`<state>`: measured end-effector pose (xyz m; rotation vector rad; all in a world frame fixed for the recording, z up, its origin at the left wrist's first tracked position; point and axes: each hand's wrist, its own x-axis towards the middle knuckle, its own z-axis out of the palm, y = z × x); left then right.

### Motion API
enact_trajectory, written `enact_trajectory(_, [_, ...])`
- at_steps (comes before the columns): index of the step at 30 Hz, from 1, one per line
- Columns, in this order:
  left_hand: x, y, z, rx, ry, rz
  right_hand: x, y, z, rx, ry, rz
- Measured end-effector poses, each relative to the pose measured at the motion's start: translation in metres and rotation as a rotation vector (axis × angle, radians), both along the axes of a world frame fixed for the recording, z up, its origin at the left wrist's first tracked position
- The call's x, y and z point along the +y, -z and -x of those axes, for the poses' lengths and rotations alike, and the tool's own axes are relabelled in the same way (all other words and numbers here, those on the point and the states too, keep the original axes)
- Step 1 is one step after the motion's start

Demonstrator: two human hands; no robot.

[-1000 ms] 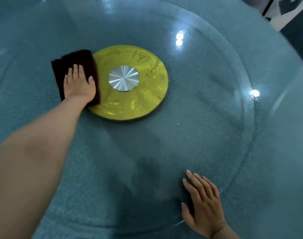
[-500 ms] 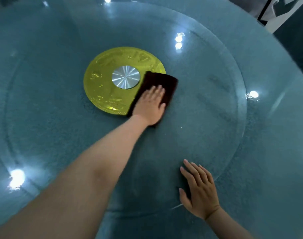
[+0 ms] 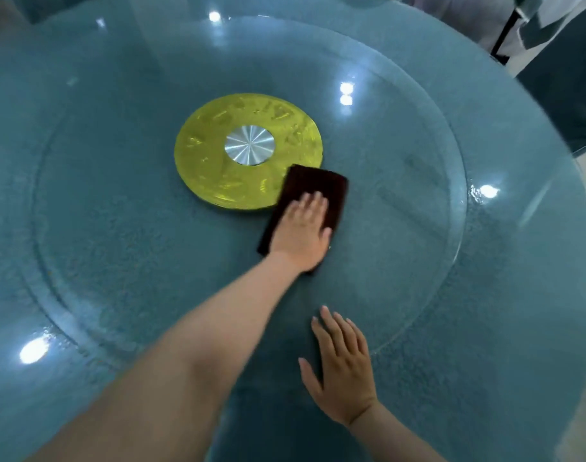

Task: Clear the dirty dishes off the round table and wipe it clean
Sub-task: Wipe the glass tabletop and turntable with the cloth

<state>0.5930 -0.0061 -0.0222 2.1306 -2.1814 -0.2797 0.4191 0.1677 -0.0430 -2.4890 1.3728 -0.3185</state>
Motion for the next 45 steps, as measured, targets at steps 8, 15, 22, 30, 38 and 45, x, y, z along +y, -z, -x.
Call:
enact_trajectory(8, [0.010, 0.002, -0.078, 0.050, -0.113, -0.003, 0.013, -0.012, -0.011, 0.042, -0.166, -0.070])
enact_trajectory(15, [0.083, 0.000, -0.226, -0.016, -0.774, -0.078, -0.020, -0.013, 0.018, -0.078, -0.139, -0.061])
enact_trajectory(22, [0.045, 0.005, -0.122, -0.086, -0.403, -0.031, -0.049, 0.003, 0.044, 0.063, 0.059, 0.108])
enact_trajectory(30, [-0.015, 0.004, 0.056, -0.019, 0.244, -0.016, -0.051, 0.005, 0.047, 0.058, 0.045, 0.126])
enact_trajectory(38, [-0.014, 0.009, -0.182, -0.016, -0.452, 0.006, -0.051, 0.004, 0.047, 0.059, 0.032, 0.142])
enact_trajectory(45, [0.107, 0.012, -0.124, -0.028, -0.430, 0.062, -0.049, 0.005, 0.046, 0.072, 0.062, 0.135])
